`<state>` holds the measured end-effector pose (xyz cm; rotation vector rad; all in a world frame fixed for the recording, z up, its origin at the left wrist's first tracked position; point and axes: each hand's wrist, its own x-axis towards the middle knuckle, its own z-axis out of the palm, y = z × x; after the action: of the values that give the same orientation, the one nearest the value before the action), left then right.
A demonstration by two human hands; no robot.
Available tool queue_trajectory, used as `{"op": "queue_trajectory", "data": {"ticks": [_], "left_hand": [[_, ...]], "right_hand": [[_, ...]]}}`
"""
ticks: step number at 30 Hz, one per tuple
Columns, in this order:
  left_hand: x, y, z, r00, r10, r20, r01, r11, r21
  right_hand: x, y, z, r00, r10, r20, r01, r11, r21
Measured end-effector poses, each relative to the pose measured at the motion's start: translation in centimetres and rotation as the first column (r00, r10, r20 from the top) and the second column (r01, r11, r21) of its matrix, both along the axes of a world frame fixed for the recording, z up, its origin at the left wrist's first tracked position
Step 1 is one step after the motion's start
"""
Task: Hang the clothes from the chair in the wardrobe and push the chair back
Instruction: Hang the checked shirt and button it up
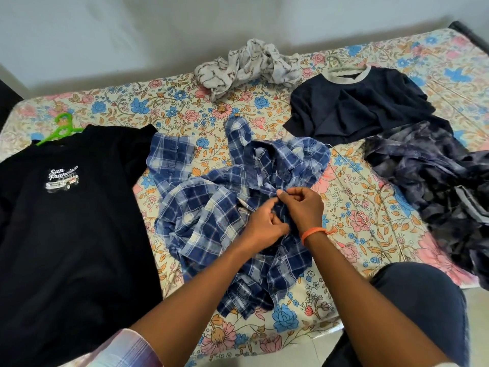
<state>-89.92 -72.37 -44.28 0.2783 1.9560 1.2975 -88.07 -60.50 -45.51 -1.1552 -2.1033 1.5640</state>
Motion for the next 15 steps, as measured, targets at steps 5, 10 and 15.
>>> {"op": "queue_trajectory", "data": {"ticks": [5,10,15], "left_hand": [[-0.3,-0.4,-0.2,1.0,-0.023,0.019,0.023,1.0,-0.008],[-0.9,0.1,-0.3,0.946,0.129,0.296,-0.169,0.979,0.116],[-1.4,1.0,-0.8,0.945,0.284,0.162,-0.3,0.95,0.085]], "right_hand": [[-0.1,0.4,-0.6,0.999,0.027,0.022,-0.028,0.998,0.062],[-0.2,0.7,-1.5,0.997,0.06,0.047,-0.059,0.998,-0.005],[-0.4,0.9,-1.8,0.999,-0.019,0.038,0.027,0.97,-0.242]]}}
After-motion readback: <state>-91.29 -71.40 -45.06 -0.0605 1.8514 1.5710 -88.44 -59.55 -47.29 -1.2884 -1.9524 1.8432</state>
